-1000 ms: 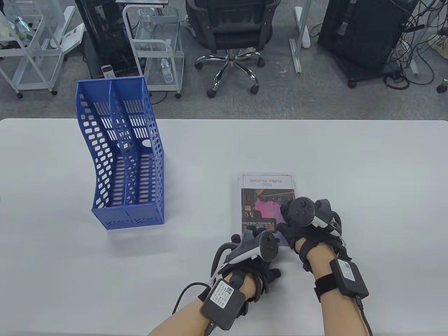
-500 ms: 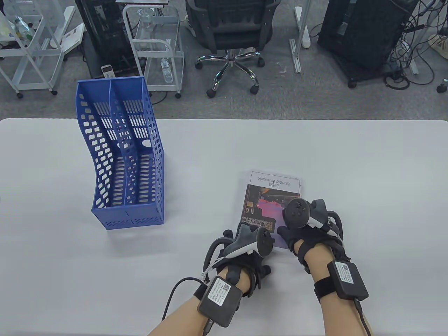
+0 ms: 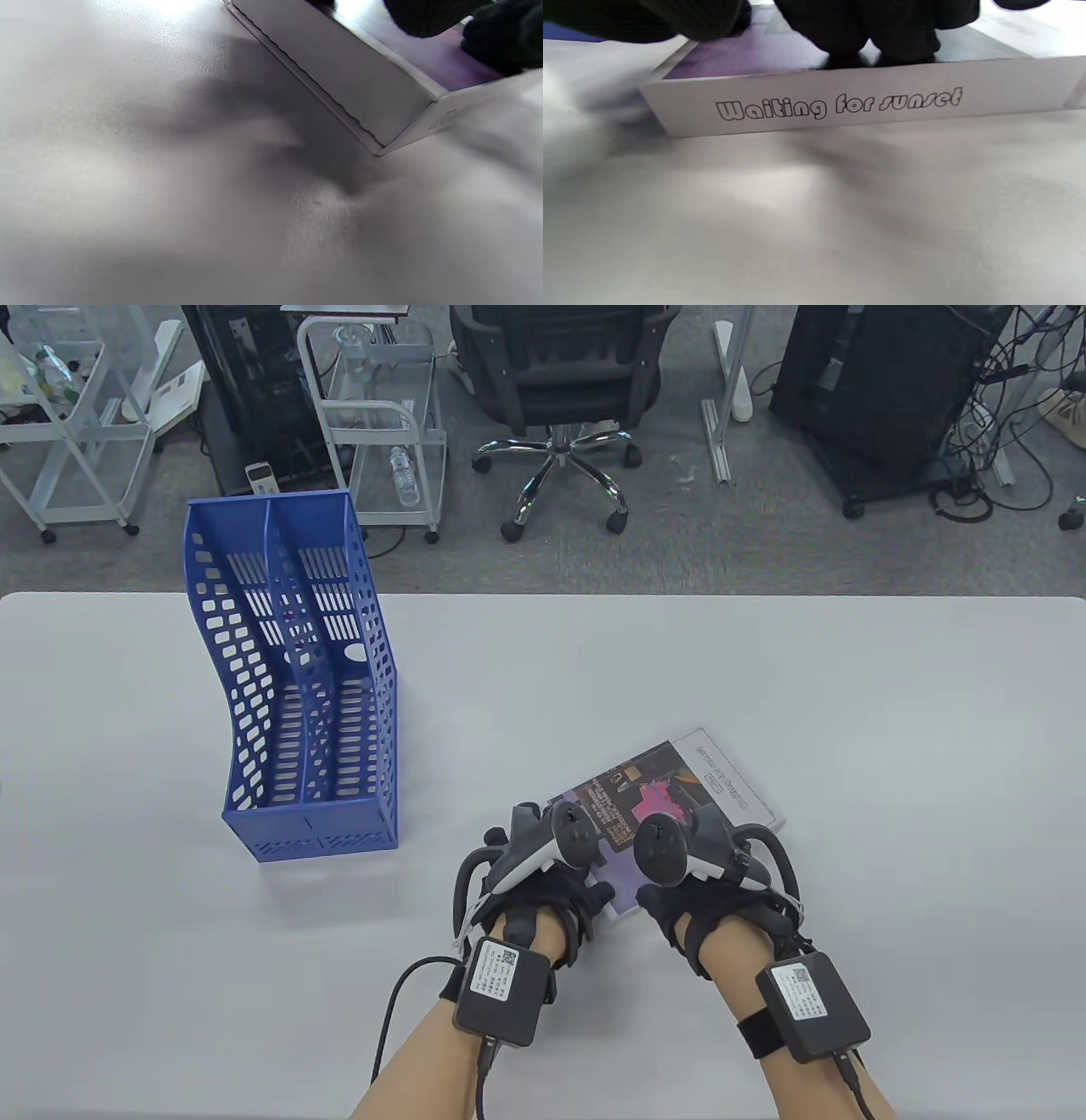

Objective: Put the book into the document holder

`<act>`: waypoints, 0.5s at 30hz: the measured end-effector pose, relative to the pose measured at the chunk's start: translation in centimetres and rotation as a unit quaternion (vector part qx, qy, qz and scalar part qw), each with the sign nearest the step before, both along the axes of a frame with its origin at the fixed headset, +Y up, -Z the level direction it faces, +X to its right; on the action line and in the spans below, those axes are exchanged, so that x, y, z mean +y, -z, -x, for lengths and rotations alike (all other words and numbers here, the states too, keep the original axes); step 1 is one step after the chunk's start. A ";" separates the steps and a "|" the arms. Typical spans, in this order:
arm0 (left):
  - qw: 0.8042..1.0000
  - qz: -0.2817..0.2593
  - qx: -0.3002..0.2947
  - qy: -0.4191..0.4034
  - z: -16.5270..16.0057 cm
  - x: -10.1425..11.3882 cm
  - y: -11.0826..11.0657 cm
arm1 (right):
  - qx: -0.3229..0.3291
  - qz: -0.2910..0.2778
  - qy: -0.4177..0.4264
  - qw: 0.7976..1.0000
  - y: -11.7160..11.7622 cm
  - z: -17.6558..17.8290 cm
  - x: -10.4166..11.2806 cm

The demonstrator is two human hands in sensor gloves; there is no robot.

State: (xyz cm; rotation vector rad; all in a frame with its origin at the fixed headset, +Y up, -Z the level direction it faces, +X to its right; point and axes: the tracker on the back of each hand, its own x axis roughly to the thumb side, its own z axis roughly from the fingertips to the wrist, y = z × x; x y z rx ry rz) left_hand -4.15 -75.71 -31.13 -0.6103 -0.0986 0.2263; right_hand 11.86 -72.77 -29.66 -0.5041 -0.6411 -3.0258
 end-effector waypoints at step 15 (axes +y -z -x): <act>0.999 -0.038 0.003 -0.022 0.1 0.8 0.6 | 0.019 -0.014 0.016 1.000 -0.9 1.0 1.1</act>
